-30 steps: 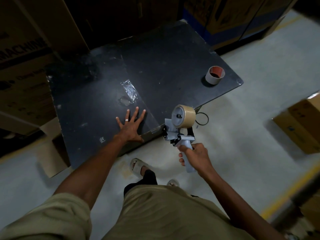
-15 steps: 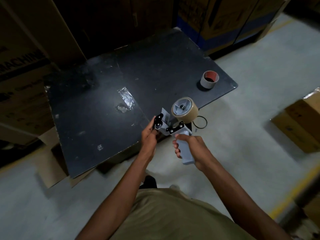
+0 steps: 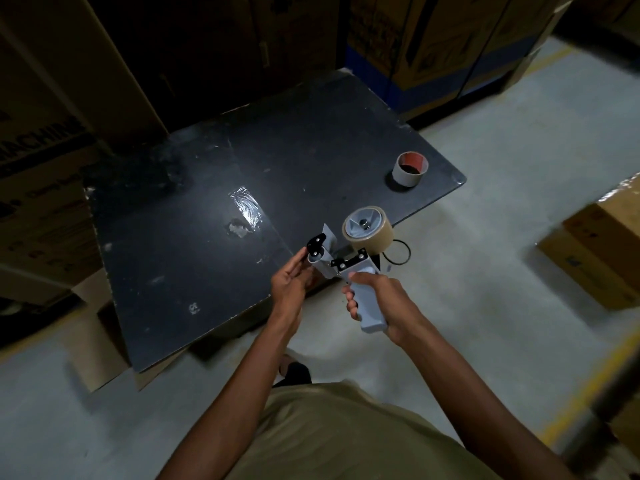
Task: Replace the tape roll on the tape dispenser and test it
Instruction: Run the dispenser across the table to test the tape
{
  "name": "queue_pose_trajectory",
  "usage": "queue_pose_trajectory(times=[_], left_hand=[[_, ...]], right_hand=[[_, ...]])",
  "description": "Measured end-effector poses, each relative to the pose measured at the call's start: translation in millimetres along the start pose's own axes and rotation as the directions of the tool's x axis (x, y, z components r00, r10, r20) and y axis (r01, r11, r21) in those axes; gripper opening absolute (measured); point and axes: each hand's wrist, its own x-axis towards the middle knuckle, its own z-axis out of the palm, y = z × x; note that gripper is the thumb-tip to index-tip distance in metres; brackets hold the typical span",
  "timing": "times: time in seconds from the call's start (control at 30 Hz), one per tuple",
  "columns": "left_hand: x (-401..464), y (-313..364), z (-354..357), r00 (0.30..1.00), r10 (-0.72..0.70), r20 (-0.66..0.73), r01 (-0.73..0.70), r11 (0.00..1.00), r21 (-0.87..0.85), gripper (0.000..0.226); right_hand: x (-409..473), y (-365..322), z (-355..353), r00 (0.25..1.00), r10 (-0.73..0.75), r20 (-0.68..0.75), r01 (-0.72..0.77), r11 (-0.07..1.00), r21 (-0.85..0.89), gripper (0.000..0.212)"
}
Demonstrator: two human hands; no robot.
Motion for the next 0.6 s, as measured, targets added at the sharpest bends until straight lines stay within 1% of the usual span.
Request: queue_pose_trajectory(times=[0.33, 0.43, 0.53, 0.6], left_hand=[[1, 7, -8, 1.000, 0.021, 0.009, -0.022, 0.993, 0.113, 0.053], [3, 11, -14, 1.000, 0.026, -0.004, -0.026, 0.991, 0.131, 0.047], [4, 14, -20, 0.998, 0.063, -0.003, -0.062, 0.988, 0.142, 0.041], [7, 17, -24, 0.996, 0.084, -0.005, -0.083, 0.987, 0.135, 0.032]], right_hand=[[6, 0, 0, 1.000, 0.001, 0.029, -0.001, 1.000, 0.006, 0.019], [8, 0, 1, 0.999, 0.001, 0.045, -0.001, 1.000, -0.005, 0.020], [9, -3, 4, 0.999, 0.005, 0.050, -0.004, 1.000, -0.020, 0.023], [10, -4, 5, 0.999, 0.003, 0.049, -0.002, 1.000, -0.023, 0.024]])
